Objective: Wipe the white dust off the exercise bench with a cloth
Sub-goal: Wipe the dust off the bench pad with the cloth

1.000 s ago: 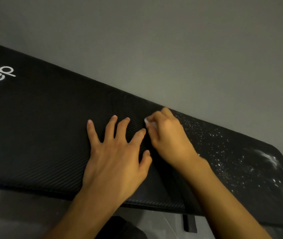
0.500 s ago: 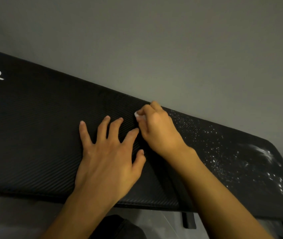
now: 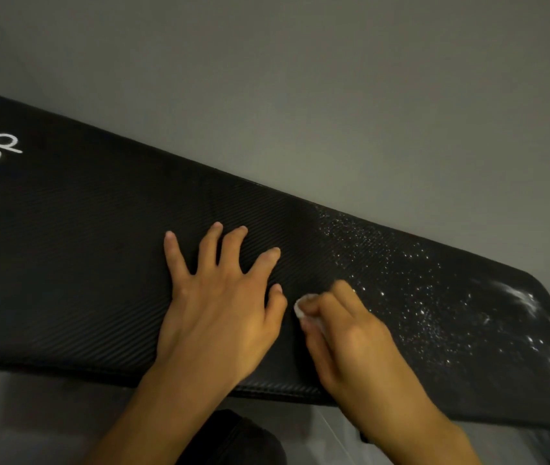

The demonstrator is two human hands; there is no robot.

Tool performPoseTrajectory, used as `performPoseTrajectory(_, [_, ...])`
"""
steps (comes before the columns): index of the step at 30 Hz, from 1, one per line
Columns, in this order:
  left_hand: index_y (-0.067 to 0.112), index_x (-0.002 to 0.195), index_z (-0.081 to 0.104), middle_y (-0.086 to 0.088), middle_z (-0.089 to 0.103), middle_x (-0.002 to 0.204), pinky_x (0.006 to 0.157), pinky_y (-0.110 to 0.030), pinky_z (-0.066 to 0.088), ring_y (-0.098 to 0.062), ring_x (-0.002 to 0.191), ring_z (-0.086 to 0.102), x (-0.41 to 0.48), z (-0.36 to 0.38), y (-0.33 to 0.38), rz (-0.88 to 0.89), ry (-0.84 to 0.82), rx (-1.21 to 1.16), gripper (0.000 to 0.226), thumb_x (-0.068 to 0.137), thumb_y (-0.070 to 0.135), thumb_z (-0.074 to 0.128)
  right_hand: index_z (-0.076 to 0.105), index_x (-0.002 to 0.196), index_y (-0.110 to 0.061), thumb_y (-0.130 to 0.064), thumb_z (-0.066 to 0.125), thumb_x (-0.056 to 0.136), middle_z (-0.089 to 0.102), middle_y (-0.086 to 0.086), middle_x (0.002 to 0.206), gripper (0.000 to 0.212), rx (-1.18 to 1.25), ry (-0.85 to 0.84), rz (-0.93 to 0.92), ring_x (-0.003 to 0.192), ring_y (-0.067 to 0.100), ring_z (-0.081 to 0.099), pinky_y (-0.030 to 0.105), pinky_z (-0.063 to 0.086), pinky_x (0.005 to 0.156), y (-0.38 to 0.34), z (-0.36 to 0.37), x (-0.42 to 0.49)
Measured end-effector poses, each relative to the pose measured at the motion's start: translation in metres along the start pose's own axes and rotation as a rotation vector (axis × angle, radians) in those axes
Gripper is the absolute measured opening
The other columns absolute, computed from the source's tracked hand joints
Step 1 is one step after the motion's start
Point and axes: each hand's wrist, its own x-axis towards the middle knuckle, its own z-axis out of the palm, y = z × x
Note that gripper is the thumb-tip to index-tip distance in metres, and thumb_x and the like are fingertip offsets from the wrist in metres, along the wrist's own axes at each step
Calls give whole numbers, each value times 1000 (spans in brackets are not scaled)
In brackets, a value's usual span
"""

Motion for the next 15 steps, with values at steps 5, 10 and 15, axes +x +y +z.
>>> performPoseTrajectory(5, [37, 145, 52, -13, 45, 155, 116, -76, 15, -37, 149, 32, -1, -2, -1, 8, -30, 36, 59, 95, 56, 28, 60, 107, -12, -34, 38, 102, 48, 1, 103, 31, -151, 127, 52, 74, 21, 55, 44, 54, 61, 4, 11, 26])
performPoseTrajectory(10, [37, 144, 53, -15, 45, 155, 116, -77, 14, -39, 149, 32, -2, -1, -1, 22, -20, 23, 56, 96, 53, 27, 57, 113, -18, -30, 42, 104, 42, -3, 101, 21, 9, -9, -83, 74, 16, 51, 39, 50, 58, -25, 9, -30])
performPoseTrajectory(15, [38, 146, 51, -16, 41, 158, 116, -76, 14, -39, 150, 29, -4, -1, 0, 32, -20, 30, 59, 96, 54, 24, 58, 111, -16, -29, 42, 106, 45, -1, 101, 21, -111, 81, -19, 76, 21, 53, 43, 51, 59, -9, 11, -13])
